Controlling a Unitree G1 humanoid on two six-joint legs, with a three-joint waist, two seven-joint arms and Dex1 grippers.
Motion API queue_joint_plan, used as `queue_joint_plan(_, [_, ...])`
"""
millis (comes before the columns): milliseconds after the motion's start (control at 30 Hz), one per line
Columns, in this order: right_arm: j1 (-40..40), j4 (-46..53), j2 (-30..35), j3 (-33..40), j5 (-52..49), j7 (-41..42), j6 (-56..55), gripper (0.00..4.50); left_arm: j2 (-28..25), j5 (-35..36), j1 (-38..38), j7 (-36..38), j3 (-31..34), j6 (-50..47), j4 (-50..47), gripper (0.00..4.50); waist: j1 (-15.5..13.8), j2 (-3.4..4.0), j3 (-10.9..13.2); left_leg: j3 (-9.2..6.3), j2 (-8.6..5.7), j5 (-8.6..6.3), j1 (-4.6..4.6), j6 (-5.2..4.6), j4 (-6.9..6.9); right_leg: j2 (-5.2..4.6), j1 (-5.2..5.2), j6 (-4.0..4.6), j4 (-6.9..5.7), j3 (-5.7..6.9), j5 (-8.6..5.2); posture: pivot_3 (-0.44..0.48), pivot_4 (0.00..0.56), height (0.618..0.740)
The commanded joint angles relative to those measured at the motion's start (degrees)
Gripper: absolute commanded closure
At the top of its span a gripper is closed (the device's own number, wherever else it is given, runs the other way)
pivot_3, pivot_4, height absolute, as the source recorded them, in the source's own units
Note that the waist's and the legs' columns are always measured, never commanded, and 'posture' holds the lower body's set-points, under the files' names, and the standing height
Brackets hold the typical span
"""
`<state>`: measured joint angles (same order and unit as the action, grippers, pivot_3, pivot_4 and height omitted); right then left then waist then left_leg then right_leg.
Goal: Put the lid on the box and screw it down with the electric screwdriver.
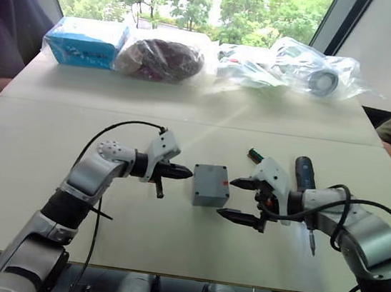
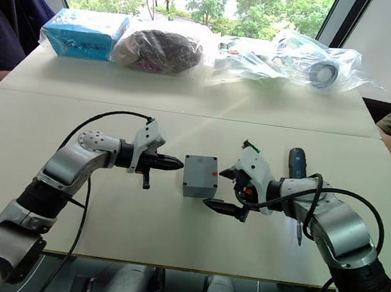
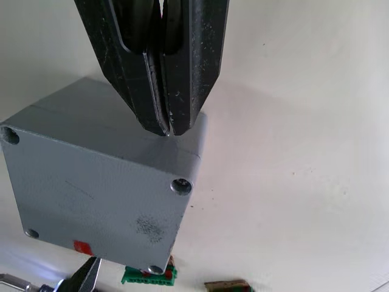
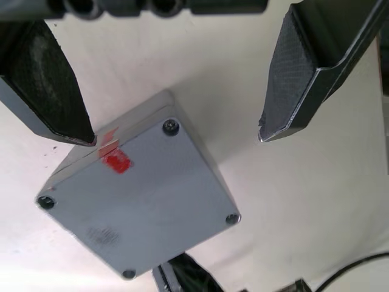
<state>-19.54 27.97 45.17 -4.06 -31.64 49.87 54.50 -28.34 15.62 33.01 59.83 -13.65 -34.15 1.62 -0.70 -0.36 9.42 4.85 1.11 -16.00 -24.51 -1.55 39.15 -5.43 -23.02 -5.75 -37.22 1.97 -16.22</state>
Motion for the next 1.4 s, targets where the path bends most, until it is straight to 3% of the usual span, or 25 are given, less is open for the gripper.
queue_joint_plan(33, [-1.4, -1.0, 0.1, 4.3, -1.6, -0.5, -0.6, 0.05, -1.1, 3.0, 2.1, 0.5, 4.4, -0.9, -1.5, 4.5, 0.0, 0.0, 0.0, 0.0, 0.0, 0.0, 0.0, 0.0, 0.0, 0.0, 0.0, 0.0, 0.0, 0.0, 0.0, 0.0, 0.15, 0.74])
queue_joint_plan(200, [-7.5, -19.5, -5.4, 5.4, 6.6, -7.2, -12.8, 0.05, -1.7, 10.1, 3.7, -1.8, 10.6, -8.5, -7.8, 4.5, 0.1, -0.08, 0.0, 0.02, -0.02, 0.0, 0.01, 0.0, 0.01, -0.01, 0.0, -0.02, -0.01, 0.0, 0.01, 0.0, 0.15, 0.74])
queue_joint_plan(433, [-13.9, -37.8, -9.9, 2.7, 13.9, -7.3, -25.3, 0.05, -3.4, 13.9, 2.4, -4.8, 11.8, -13.9, -15.7, 4.5, 0.4, -0.06, 0.0, 0.05, -0.04, 0.2, 0.02, 0.34, -0.05, 0.02, -0.01, -0.05, 0.01, -0.05, -0.01, 0.0, 0.15, 0.74])
queue_joint_plan(533, [-16.0, -43.9, -11.5, 1.5, 15.9, -6.0, -29.0, 0.65, -2.9, 14.2, 2.6, -5.6, 11.2, -13.8, -15.9, 4.5, 0.4, -0.06, 0.0, 0.06, -0.05, 0.22, 0.03, 0.37, -0.02, 0.01, 0.0, -0.08, -0.02, -0.07, 0.01, 0.0, 0.15, 0.74])
queue_joint_plan(733, [-19.0, -50.8, -13.1, 0.9, 18.3, -4.9, -32.5, 2.8, -3.3, 13.9, 2.5, -5.7, 10.2, -12.7, -15.5, 4.5, 0.5, -0.05, 0.0, 0.07, -0.05, 0.22, 0.03, 0.39, -0.02, 0.01, 0.0, -0.08, -0.01, -0.07, 0.01, 0.0, 0.15, 0.74])
queue_joint_plan(1400, [-23.4, -62.0, -15.9, 2.9, 20.8, -6.2, -37.6, 2.8, -3.7, 13.2, 1.2, -6.1, 9.1, -11.4, -15.8, 4.5, 1.0, -0.05, 0.0, 0.06, -0.04, 0.24, 0.03, 0.42, -0.04, 0.01, 0.0, -0.08, -0.01, -0.07, 0.01, 0.0, 0.15, 0.74])
